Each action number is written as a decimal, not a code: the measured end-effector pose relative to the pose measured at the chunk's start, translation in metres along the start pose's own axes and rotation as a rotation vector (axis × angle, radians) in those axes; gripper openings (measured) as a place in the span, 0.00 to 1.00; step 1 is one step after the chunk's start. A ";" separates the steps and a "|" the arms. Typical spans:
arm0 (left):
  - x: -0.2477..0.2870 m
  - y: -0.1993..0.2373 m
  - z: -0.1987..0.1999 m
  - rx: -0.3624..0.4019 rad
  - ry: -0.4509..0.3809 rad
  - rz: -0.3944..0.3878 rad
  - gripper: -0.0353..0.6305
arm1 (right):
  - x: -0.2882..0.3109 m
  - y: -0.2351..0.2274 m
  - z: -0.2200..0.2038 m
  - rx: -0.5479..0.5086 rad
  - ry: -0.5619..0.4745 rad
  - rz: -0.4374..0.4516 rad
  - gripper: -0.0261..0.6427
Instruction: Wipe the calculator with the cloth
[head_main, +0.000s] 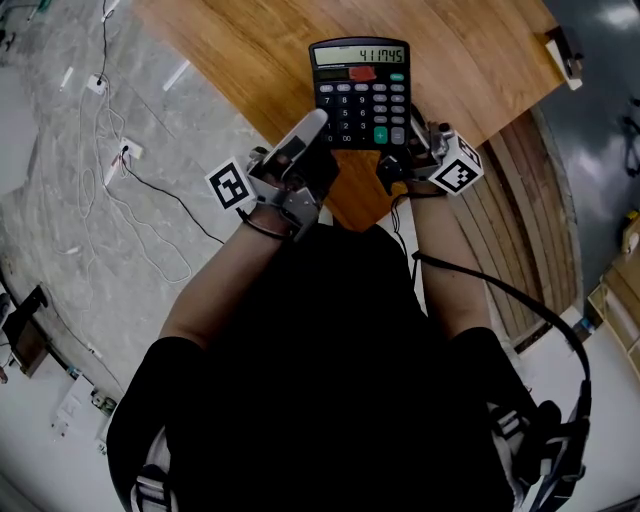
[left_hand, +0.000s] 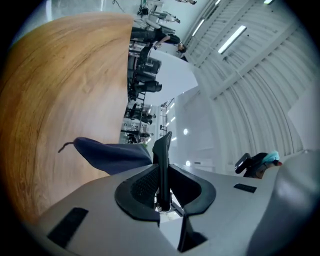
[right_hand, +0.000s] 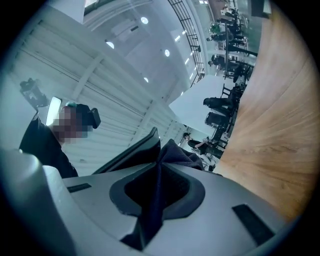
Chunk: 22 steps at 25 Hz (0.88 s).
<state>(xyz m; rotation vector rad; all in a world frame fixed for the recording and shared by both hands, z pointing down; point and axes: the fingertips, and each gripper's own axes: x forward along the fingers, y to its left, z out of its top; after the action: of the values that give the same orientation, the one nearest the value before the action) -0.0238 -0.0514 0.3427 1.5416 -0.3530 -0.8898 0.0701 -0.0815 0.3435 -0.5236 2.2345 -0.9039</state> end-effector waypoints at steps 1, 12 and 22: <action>0.001 0.000 0.002 0.000 0.004 -0.002 0.15 | 0.005 0.000 -0.007 0.012 0.013 0.010 0.09; -0.002 0.003 0.013 0.032 -0.036 0.017 0.15 | -0.010 0.031 -0.059 0.104 0.160 0.096 0.09; -0.015 0.050 0.023 0.109 0.012 0.126 0.15 | -0.082 -0.009 -0.012 0.014 0.042 -0.162 0.09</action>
<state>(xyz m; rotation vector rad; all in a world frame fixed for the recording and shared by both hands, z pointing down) -0.0360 -0.0667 0.3960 1.6051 -0.4915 -0.7738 0.1197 -0.0357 0.3917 -0.6932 2.2460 -1.0199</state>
